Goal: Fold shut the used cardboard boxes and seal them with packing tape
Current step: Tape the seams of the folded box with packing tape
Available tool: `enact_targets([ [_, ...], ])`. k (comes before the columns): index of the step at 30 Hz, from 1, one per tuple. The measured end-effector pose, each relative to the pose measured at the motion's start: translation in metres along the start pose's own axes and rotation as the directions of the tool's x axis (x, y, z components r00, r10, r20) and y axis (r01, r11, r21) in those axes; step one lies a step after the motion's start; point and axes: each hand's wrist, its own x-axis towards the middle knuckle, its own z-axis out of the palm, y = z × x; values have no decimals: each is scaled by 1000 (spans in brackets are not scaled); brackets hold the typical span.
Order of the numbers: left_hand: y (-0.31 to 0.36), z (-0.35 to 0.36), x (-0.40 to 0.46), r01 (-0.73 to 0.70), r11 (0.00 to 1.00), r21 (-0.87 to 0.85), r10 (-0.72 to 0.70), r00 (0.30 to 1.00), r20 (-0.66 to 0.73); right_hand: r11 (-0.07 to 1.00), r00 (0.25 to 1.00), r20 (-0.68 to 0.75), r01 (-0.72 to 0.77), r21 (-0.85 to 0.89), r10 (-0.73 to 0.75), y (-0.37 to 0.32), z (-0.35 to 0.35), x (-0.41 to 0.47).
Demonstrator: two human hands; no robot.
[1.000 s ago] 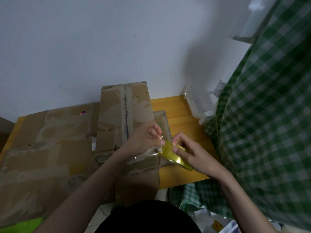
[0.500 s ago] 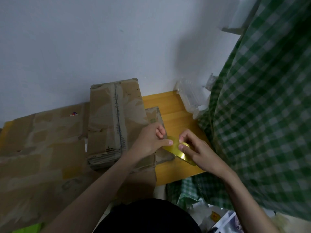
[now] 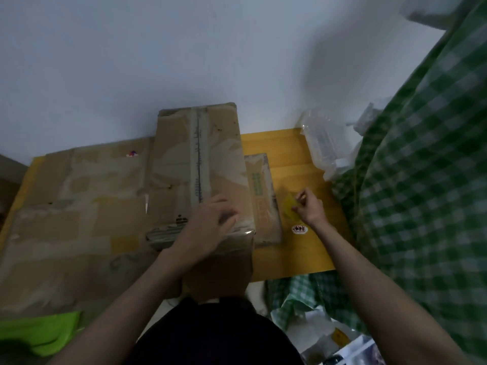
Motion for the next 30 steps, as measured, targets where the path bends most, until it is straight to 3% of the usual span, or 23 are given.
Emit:
enact_targets([
  [7,-3,2,-9,-6,1000,20,5,998,56,911,999,42,-9,-413,29,25,40,48],
  [13,2,10,-11,41,999,36,-41,999,-4,871,998,39,-20,-491,44,35,61,64],
  [16,3,16,-7,53,995,81,-50,998,-38,940,1000,-15,-28,-340,24,32,66,58],
  [19,6,20,-4,63,990,129,-53,995,-79,999,976,-212,48,-2,-48,-5,57,29],
  [23,14,29,-4,85,976,203,-60,990,-125,924,968,-217,197,329,-129,-65,40,-43],
  [27,10,32,-6,101,984,144,-82,988,-132,921,982,-51,187,342,-181,-81,37,-99],
  [30,2,25,-17,73,997,18,-70,988,-134,945,982,-42,190,266,-186,-84,41,-112],
])
